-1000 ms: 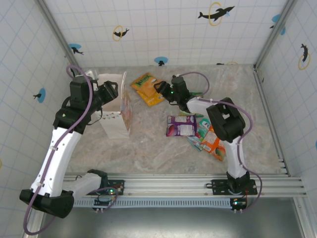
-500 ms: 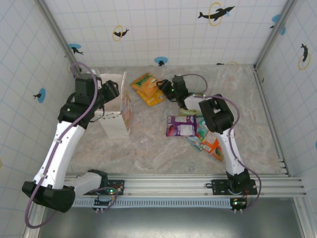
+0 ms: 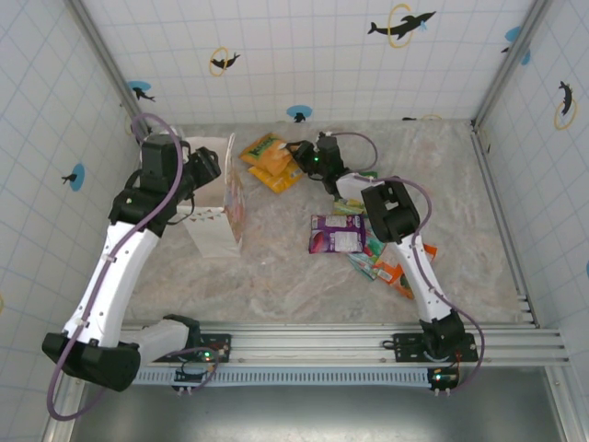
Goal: Place the snacks into the paper bag
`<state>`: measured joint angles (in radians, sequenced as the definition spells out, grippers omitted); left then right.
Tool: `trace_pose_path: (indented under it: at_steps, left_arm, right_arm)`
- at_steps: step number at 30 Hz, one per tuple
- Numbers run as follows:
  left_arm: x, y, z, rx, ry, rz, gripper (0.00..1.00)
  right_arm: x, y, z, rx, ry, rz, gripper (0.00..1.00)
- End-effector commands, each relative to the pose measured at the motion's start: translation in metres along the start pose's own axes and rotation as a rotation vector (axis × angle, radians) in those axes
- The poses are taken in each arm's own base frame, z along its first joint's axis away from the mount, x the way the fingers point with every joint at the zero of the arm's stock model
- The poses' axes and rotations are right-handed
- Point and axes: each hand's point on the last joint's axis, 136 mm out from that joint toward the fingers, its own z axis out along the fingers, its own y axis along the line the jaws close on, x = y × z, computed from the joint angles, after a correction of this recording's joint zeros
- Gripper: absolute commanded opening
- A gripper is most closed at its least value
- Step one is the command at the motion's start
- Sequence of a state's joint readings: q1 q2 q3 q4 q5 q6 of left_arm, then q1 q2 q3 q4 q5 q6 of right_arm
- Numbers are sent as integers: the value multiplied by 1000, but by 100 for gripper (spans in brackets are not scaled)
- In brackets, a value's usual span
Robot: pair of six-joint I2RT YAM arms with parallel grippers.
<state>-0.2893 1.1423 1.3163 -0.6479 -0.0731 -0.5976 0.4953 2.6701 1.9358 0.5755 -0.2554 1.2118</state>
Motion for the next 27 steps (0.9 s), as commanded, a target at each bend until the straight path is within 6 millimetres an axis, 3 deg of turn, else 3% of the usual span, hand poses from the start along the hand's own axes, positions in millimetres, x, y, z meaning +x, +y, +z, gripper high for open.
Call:
trace_pose_path:
  at_steps: [1, 7, 11, 20, 27]
  left_arm:
    - [-15, -4, -7, -8, -41, 41, 66]
    - [-21, -7, -15, 1, -60, 53, 66]
    - [-22, -12, -22, 30, -67, 70, 66]
    - [-26, -38, -45, 162, -67, 246, 65]
    - [-7, -73, -65, 408, -84, 518, 63]
  right_arm:
    - [-13, 18, 2, -52, -18, -31, 36]
    - [-17, 43, -21, -57, -16, -124, 13]
    - [-19, 68, -46, -81, -27, -188, 5]
    - [-11, 130, -119, -128, -20, -382, 0]
    - [23, 159, -182, -127, 137, -605, 0]
